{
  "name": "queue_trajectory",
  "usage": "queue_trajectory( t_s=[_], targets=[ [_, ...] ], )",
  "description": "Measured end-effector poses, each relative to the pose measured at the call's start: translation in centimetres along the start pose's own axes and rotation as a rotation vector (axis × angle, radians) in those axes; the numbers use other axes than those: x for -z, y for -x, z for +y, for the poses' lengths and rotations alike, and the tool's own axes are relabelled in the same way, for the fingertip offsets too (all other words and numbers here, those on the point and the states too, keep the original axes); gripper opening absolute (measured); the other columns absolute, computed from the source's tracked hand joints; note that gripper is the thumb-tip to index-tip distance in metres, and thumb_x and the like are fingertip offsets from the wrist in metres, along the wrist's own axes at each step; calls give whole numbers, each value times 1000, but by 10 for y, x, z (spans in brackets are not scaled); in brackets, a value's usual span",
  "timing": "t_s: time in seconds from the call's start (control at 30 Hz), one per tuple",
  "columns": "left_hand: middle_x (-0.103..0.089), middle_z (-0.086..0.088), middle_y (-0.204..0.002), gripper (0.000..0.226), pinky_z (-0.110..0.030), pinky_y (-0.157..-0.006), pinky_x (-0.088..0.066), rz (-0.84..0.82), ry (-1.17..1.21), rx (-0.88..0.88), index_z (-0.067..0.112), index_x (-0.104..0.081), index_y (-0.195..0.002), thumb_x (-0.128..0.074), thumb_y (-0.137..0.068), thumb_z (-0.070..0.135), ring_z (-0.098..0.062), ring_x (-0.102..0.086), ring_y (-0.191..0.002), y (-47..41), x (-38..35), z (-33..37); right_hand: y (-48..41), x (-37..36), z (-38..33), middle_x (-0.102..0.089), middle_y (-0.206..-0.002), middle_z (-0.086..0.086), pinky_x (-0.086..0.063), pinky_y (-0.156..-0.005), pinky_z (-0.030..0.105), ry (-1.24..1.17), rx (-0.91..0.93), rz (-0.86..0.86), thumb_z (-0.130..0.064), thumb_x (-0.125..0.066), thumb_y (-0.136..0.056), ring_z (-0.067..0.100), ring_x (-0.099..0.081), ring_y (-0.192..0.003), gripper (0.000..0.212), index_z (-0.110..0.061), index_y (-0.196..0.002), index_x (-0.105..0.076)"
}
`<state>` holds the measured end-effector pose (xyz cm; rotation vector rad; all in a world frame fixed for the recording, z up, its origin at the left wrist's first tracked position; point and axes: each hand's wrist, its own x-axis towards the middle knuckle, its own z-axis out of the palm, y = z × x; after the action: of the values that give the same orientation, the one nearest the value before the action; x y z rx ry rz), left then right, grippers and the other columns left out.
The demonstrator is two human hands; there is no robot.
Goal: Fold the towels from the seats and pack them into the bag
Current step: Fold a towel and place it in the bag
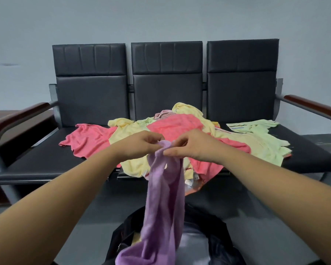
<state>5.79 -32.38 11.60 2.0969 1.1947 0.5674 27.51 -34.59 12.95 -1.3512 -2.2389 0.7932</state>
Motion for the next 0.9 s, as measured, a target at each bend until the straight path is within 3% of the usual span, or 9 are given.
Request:
queue_trajectory(
  t_s=[0.1, 0.2, 0.37, 0.43, 0.57, 0.63, 0.77, 0.83, 0.9],
  targets=[
    [-54, 4, -73, 30, -22, -65, -37, 9, -91, 0, 5, -67, -92, -65, -79, 32, -7, -44, -69, -2, 2, 11, 0, -12, -10, -31, -59, -1, -22, -49, 24, -41, -1, 30, -66, -71, -80, 13, -28, -52, 64, -10, -64, -45],
    [-47, 12, -62, 24, -19, -55, -31, 57, -255, -2, 15, -60, -73, -73, -87, 29, -3, -38, -58, -2, 4, 13, -1, -14, -15, -24, -57, -4, -18, -46, 24, -78, -29, 61, -69, -65, -82, 13, -21, -49, 64, -18, -59, -35],
    [-39, 15, -47, 33, -17, -48, -28, 142, -268, -19, 21, -58, -65, -80, -84, 37, -4, -37, -50, -2, 9, 12, -5, -18, -3, -26, -51, -1, -20, -47, 28, 103, 20, 69, -20, -71, -88, 12, -21, -46, 51, -16, -48, -39],
    [-38, 15, -48, 37, -17, -49, -29, 146, -262, -15, 21, -56, -64, -80, -84, 40, -5, -36, -50, 0, 11, 10, -5, -15, 6, -30, -52, -2, -21, -48, 27, 55, 11, 102, -19, -72, -89, 12, -25, -49, 49, -14, -50, -43],
    [-32, 11, -56, 53, -24, -55, -24, 47, -400, 100, 17, -39, -61, -74, -87, 47, -9, -29, -54, 6, 16, -2, -3, 0, 23, -53, -58, -3, -34, -50, 18, -58, 22, 235, -21, -79, -86, 5, -43, -53, 26, -5, -67, -72],
    [-43, 6, -70, 47, -28, -64, -31, 32, -417, 137, 16, -48, -64, -73, -87, 48, -12, -37, -62, 9, 19, -11, 0, 8, 32, -62, -61, -4, -39, -52, 13, -88, 27, 277, -25, -82, -83, 1, -49, -52, 21, -9, -71, -76],
    [-54, -2, -106, 38, -38, -93, -43, 98, -412, 95, 16, -68, -75, -74, -83, 52, -20, -50, -101, 11, 21, -16, 6, 15, 47, -68, -60, -7, -48, -55, 16, -90, -27, 226, -23, -86, -79, 1, -59, -54, 16, -10, -74, -77],
    [-59, -2, -91, 51, -37, -83, -45, 102, -355, 105, 1, -63, -79, -71, -86, 50, -18, -53, -85, 9, 23, -13, 8, 15, 53, -69, -63, -8, -47, -57, 14, -183, -29, 214, -14, -85, -80, 0, -59, -57, 10, -7, -80, -78],
    [-49, 13, -62, 50, -29, -65, -40, 139, -304, 130, 6, -52, -67, -69, -90, 47, -6, -45, -61, 8, 25, -11, 9, 17, 58, -72, -71, -1, -50, -62, 15, -338, -23, 227, -4, -82, -81, 2, -64, -63, 9, -1, -87, -78]
  ],
)
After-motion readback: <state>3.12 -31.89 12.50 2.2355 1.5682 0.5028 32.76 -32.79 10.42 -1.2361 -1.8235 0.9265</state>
